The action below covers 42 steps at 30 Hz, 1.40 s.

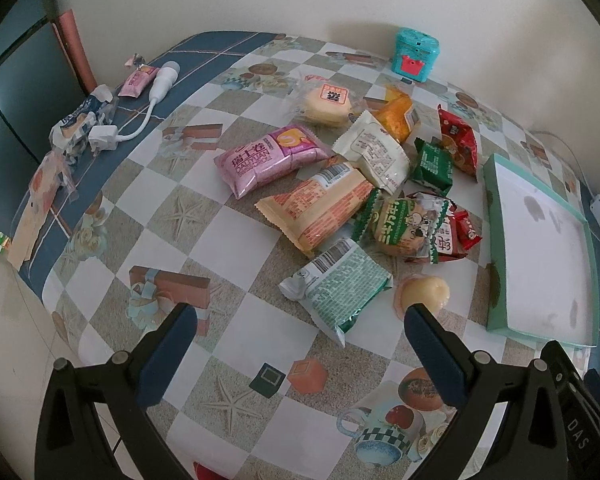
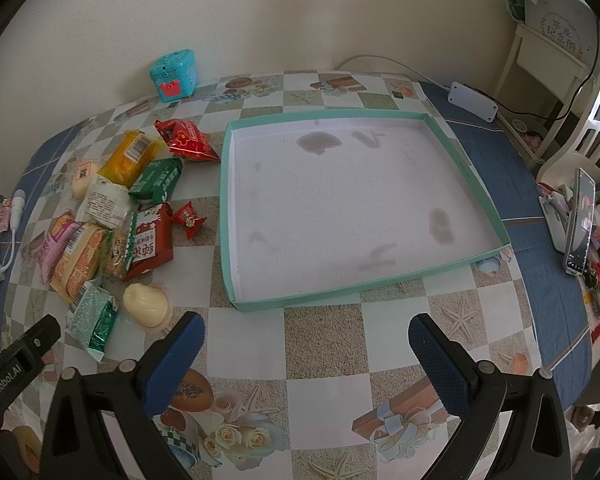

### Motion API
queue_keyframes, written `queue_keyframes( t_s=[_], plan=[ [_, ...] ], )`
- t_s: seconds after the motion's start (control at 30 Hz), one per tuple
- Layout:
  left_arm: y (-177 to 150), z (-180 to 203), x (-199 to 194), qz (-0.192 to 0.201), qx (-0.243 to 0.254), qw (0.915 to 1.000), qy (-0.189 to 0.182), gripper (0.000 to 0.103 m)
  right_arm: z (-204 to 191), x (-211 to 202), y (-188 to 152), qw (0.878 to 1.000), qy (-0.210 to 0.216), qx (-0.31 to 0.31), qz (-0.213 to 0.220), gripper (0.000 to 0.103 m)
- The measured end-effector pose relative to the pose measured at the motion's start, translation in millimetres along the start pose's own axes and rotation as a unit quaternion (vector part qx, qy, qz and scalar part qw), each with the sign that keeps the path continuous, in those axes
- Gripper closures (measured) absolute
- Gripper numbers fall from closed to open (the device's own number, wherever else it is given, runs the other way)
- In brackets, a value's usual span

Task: Organize snacks
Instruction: 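Reach the right gripper to the round cream bun and close on it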

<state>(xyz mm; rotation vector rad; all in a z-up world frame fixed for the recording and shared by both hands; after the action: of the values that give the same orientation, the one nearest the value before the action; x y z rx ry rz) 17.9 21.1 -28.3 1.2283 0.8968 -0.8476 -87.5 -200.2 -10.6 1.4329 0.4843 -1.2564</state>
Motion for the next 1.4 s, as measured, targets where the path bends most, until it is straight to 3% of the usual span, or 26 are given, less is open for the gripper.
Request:
queue_keyframes(
  t_s=[0.5, 0.6, 0.77, 0.87, 1.1, 1.4],
  plan=[
    [3, -7, 4, -0.013, -0.021, 0.9997, -0.005, 0.000, -3, 1, -2, 1.000, 0.005, -0.002, 0.000, 0.000],
    [9, -16, 9, -0.019, -0.043, 0.9989, -0.008, 0.000, -9, 3, 2, 1.000, 0.021, -0.003, 0.003, 0.000],
    [22, -33, 18, -0.028, -0.085, 0.9958, -0.020, 0.000, -32, 21, 13, 0.996, 0.084, -0.009, -0.013, 0.000],
    [29, -40, 28, -0.037, -0.106, 0.9934, -0.025, 0.000, -47, 26, 18, 0.995, 0.096, -0.023, -0.010, 0.000],
    [36, -36, 52, -0.058, -0.095, 0.9930, -0.040, 0.000, -75, 47, 25, 0.989, 0.138, -0.051, -0.021, 0.002],
    [43, -31, 71, -0.071, -0.088, 0.9918, -0.060, 0.000, -100, 56, 32, 0.984, 0.140, -0.106, -0.005, 0.010]
  ],
)
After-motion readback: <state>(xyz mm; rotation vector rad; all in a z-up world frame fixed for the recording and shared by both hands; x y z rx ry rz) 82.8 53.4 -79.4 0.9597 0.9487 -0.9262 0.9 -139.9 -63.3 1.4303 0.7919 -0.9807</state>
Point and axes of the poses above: each gripper's, at about its wrist camera, not at the fingertips, and x roughly the way its jaws point, z to its right, y to its top, the point moved 2 cm from there along x, roughly the way its jaws point, and after that the axes turned 13 degrees about -x, right-handed, at the moved point
